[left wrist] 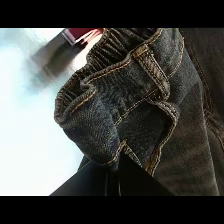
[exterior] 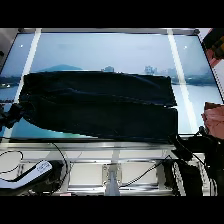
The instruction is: Fold the clothes and pants, and hang the long-sleeved shirts on hangers.
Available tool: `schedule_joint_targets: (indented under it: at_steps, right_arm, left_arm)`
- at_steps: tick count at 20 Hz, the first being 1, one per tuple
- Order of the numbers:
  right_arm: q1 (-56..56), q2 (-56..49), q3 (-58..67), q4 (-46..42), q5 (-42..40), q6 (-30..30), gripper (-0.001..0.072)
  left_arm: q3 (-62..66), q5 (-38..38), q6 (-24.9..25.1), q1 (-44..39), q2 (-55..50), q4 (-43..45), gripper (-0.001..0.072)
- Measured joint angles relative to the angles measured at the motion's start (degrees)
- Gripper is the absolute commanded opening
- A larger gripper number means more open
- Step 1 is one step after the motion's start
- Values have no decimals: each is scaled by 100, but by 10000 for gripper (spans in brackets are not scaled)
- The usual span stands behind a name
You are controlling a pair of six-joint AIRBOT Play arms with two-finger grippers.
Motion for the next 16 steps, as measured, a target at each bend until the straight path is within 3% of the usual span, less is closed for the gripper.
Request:
schedule_joint_targets:
  at_steps: [1, 5, 11, 12, 13, 16]
  right_arm:
    - [0, 0, -81, 48, 44, 131, 445]
    - [0, 4, -302, 59, 380, 654, 445]
    - [0, 4, -352, 76, 407, 844, 467]
    - [0, 4, -354, 81, 407, 855, 377]
    - [0, 4, -352, 85, 409, 870, 1]
    - [0, 4, -352, 107, 411, 890, 14]
  left_arm:
    - [-2, 20, 7, 0, 0, 0, 74]
    - [-4, 59, 9, 0, 2, 2, 74]
    - [-13, 76, 9, 0, 0, 2, 74]
    - [-15, 76, 11, 0, 0, 0, 74]
    - [-13, 79, 11, 0, 0, 2, 74]
    - [-15, 76, 11, 0, 0, 2, 74]
